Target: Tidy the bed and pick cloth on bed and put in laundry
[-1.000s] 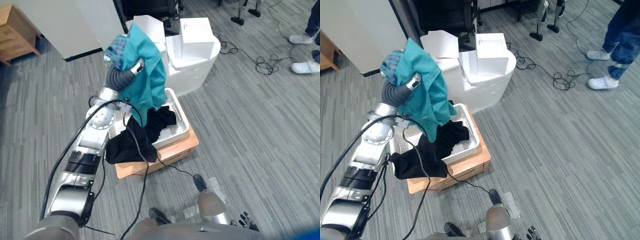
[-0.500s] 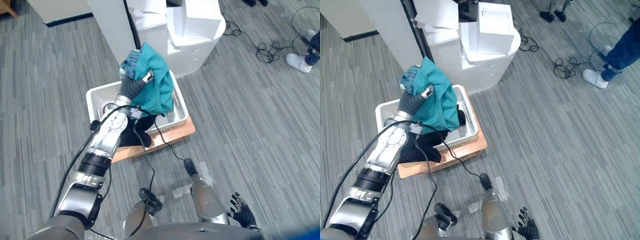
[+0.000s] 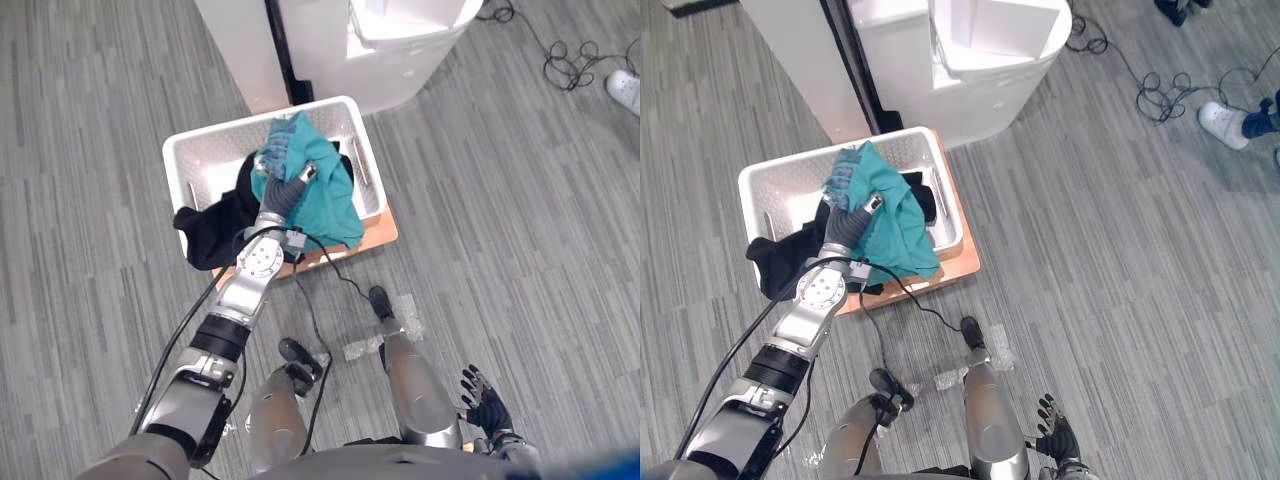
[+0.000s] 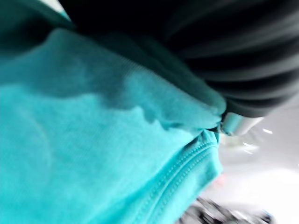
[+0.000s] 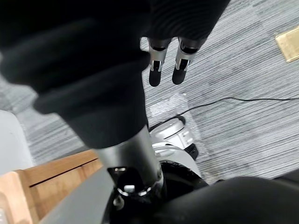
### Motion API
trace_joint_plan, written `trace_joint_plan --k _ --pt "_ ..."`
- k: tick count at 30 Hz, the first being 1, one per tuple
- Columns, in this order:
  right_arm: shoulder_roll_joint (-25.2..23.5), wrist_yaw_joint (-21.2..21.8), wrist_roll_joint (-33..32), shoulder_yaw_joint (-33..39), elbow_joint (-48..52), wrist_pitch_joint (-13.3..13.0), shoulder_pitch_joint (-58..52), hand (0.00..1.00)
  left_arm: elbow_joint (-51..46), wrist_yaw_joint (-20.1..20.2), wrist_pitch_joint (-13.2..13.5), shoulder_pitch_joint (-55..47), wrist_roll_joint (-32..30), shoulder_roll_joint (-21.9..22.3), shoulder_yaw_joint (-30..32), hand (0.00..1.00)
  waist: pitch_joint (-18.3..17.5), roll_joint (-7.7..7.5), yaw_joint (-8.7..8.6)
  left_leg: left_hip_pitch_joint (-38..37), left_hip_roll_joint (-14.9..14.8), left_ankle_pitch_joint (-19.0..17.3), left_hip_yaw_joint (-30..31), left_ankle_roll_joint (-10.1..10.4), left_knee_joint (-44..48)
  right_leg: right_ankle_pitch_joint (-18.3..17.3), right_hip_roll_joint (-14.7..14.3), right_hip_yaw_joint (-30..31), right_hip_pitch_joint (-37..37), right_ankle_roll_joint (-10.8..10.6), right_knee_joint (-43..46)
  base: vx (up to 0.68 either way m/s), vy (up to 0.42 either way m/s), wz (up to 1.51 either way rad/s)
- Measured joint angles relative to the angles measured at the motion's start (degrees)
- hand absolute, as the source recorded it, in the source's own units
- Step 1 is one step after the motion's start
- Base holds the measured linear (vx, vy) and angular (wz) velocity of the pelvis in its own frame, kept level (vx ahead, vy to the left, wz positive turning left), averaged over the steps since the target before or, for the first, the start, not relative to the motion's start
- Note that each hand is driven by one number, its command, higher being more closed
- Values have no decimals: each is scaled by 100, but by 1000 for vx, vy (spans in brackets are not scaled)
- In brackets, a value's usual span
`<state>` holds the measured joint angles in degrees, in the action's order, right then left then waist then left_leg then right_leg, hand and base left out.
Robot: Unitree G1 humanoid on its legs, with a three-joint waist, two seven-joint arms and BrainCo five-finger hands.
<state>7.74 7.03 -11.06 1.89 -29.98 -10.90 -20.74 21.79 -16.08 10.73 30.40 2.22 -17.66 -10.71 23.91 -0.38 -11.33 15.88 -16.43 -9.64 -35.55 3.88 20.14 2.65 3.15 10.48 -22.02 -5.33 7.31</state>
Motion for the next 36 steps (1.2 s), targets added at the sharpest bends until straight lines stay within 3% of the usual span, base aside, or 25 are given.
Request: trace_joint_plan --k 4,11,12,23,29,32,36 --pt "3 -16 -12 -17 113 56 50 0 274 -243 -284 518 -144 -205 249 100 110 -30 3 252 3 73 6 -19 -5 1 8 -35 -299 1 92 -4 -53 1" --pt "8 -38 -172 -31 203 147 66 0 432 -268 -450 872 -348 -218 244 100 199 -36 5 322 31 88 14 -23 -41 1 32 -94 -414 1 168 6 -10 1" --pt "8 -38 -183 -30 204 147 66 0 431 -268 -487 885 -357 -217 244 0 199 -36 1 322 41 90 10 -27 -52 1 39 -94 -419 1 169 0 0 0" --pt "13 -32 -214 -8 239 177 63 0 431 -287 -954 921 -1477 -210 384 0 201 -30 -11 307 132 123 -27 -60 -114 1 108 -93 -457 2 189 0 0 0" --pt "18 8 -149 22 260 187 48 0 427 -744 -1010 920 -2337 -241 387 0 199 -24 -9 84 226 202 -139 -63 -291 1 145 -89 -401 2 280 -2 -6 -3" --pt "4 47 -75 59 258 181 33 0 377 -917 -1010 921 -2632 -425 389 0 196 -18 -19 -97 259 230 -155 -54 -394 -3 159 -115 -261 6 262 0 0 0" --pt "-11 186 -19 154 198 144 7 0 63 -831 -1012 917 -3179 -841 392 0 187 -3 -4 -289 258 232 -160 -5 -474 -20 173 -233 -41 32 212 -12 -30 7"
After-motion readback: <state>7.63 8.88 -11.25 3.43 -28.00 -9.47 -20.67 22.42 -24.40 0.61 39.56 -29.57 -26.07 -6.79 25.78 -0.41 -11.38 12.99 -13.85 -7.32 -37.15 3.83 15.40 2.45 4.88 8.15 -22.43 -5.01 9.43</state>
